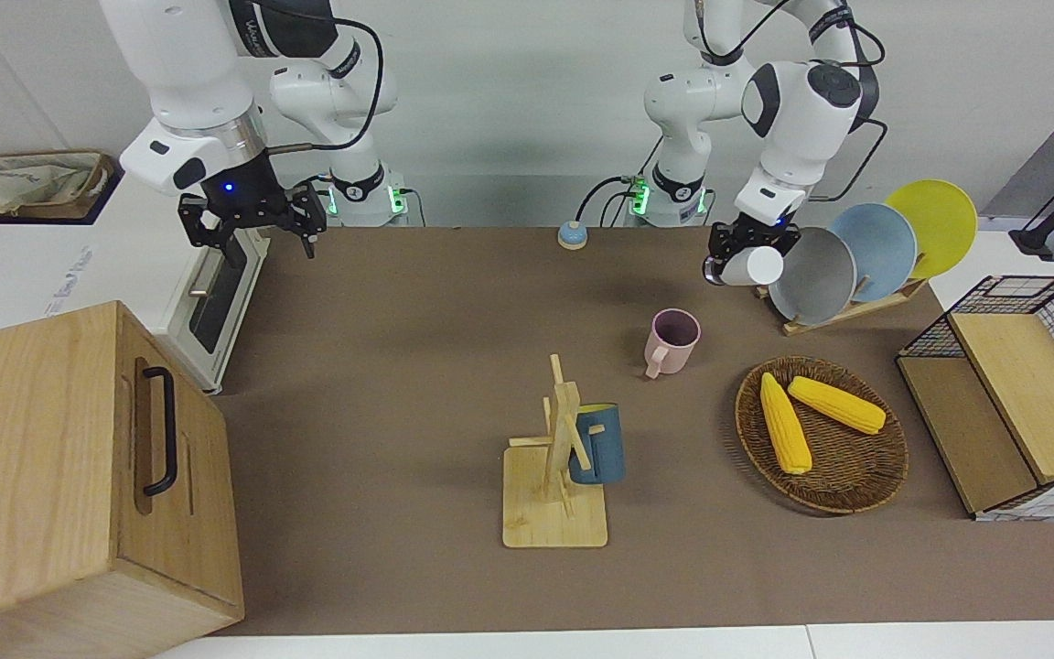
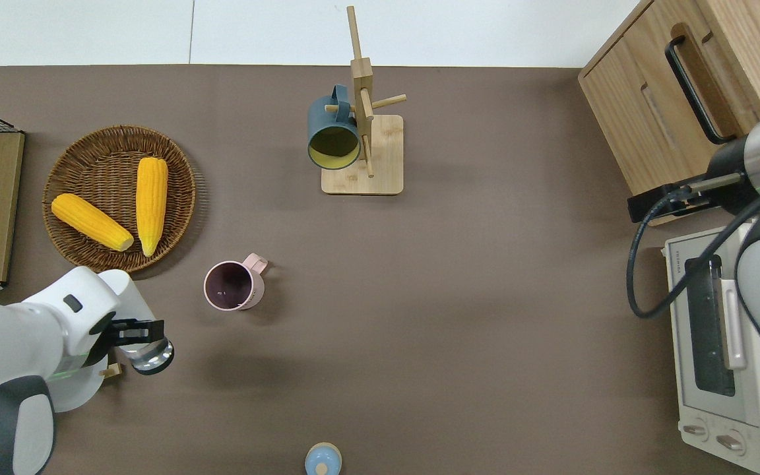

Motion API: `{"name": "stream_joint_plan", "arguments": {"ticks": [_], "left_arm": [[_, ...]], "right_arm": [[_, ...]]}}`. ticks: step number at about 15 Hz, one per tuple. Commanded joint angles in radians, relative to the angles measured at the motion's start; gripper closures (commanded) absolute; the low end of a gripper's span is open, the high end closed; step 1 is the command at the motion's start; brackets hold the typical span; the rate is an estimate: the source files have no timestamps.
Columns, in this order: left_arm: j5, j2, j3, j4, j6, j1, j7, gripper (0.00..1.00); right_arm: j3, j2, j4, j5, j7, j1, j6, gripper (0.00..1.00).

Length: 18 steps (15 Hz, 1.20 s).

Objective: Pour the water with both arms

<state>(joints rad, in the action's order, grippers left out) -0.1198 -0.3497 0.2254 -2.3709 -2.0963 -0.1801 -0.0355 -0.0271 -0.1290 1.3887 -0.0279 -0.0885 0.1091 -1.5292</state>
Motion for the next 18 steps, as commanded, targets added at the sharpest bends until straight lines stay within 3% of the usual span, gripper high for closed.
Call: {"name": "stream_joint_plan", "arguments": {"ticks": [1,5,9,18], "left_arm": [[0.060,-0.055,0.005,0.025,-0.062,-0.048,0.000,1.00],[0.126,-0.055,0.003,0.129,-0.102,-0.090,0.008,1.00],[0.132,-0.035,0.003,0.249,-0.126,-0.197,-0.007,1.00],[0.118,0.207,0.000,0.576,-0.145,-0.366,-0.147,1.00]], "right_arm": [[0.003,0.009,0.001,0.016,-0.008,-0.006,0.012,0.011],[0.003,0.009,0.001,0.016,-0.008,-0.006,0.012,0.013],[0.001,0.009,0.001,0.016,-0.008,-0.006,0.012,0.013],[0.001,0.009,0.001,0.016,-0.008,-0.006,0.012,0.013]]}}
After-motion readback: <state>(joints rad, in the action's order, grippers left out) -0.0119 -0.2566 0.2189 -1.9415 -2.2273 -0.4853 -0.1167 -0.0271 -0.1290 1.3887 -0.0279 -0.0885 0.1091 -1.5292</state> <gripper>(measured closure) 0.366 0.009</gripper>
